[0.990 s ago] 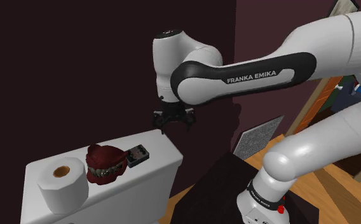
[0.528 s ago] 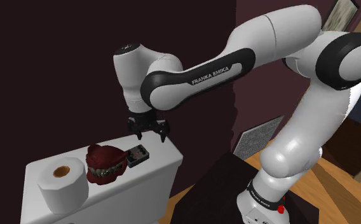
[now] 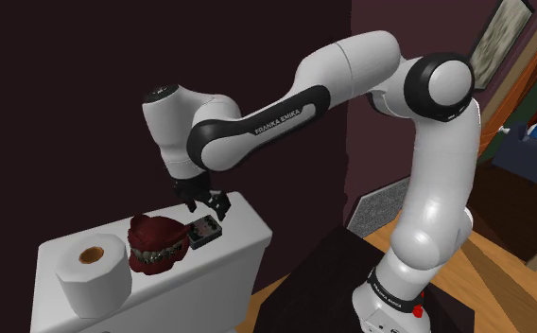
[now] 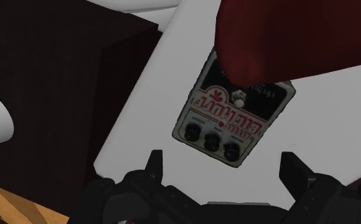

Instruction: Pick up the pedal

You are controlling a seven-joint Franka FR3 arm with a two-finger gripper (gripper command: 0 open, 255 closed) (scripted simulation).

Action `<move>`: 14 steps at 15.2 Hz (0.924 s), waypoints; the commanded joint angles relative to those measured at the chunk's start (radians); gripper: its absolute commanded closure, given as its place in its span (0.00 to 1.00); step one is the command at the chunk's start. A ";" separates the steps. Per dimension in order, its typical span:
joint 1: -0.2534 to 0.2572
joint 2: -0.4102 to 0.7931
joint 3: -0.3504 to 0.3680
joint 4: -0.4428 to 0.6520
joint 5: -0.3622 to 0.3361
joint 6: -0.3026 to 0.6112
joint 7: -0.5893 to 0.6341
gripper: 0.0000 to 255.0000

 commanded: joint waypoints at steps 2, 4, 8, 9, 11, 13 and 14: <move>0.013 0.028 -0.015 -0.009 -0.024 0.025 0.020 0.00; 0.018 0.040 -0.022 -0.017 -0.036 0.039 0.029 0.00; 0.019 0.041 -0.022 -0.014 -0.036 0.036 0.027 1.00; 0.018 0.041 -0.022 -0.014 -0.036 0.036 0.027 1.00; 0.019 0.041 -0.023 -0.012 -0.036 0.035 0.027 1.00; 0.019 0.041 -0.022 -0.012 -0.035 0.035 0.027 1.00; 0.019 0.041 -0.022 -0.012 -0.035 0.035 0.027 1.00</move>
